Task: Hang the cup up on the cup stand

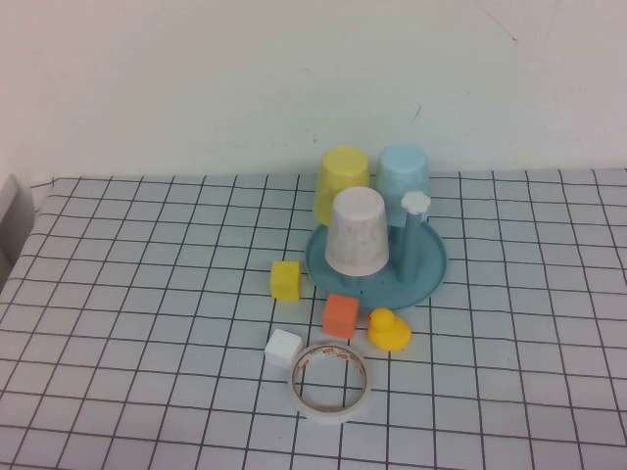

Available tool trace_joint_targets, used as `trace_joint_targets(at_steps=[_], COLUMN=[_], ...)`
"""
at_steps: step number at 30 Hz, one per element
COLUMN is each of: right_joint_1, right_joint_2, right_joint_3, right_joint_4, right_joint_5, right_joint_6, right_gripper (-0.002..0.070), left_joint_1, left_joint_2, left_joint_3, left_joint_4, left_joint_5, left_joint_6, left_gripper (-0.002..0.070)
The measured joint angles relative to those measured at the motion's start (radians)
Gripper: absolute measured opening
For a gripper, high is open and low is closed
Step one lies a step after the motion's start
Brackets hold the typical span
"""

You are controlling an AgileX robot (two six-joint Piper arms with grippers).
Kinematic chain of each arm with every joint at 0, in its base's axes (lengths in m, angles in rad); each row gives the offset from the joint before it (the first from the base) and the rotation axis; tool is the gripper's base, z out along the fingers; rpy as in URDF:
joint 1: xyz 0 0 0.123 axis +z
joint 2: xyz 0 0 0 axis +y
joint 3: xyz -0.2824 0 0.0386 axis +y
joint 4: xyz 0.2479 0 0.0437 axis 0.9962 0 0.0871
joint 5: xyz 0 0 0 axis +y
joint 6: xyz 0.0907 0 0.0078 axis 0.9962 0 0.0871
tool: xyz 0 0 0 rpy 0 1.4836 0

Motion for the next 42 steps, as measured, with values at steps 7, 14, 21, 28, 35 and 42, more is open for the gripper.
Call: trace_joint_targets(at_steps=[7, 14, 21, 28, 35, 42], right_joint_1=[0.0, 0.0, 0.0, 0.0, 0.0, 0.0], right_joint_2=[0.0, 0.0, 0.0, 0.0, 0.0, 0.0], right_joint_3=[0.0, 0.0, 0.0, 0.0, 0.0, 0.0], right_joint_4=[0.0, 0.0, 0.0, 0.0, 0.0, 0.0], right_joint_5=[0.002, 0.002, 0.002, 0.002, 0.002, 0.002], right_joint_6=[0.0, 0.0, 0.0, 0.0, 0.0, 0.0], right_gripper=[-0.0001, -0.0001, -0.0001, -0.0001, -0.0001, -0.0001], left_joint_1=[-0.006, -0.024, -0.024, -0.024, -0.024, -0.024], left_joint_2=[0.0, 0.0, 0.0, 0.0, 0.0, 0.0], left_joint_3=[0.0, 0.0, 0.0, -0.002, -0.002, -0.002], left_joint_4=[-0.017, -0.021, -0.022, -0.022, -0.022, -0.022], left_joint_5=[0.056, 0.058, 0.062, 0.063, 0.063, 0.064], left_joint_6=[0.005, 0.006, 0.006, 0.006, 0.006, 0.006], left_gripper=[-0.0003, -0.0003, -0.0003, -0.0003, -0.0003, -0.0003])
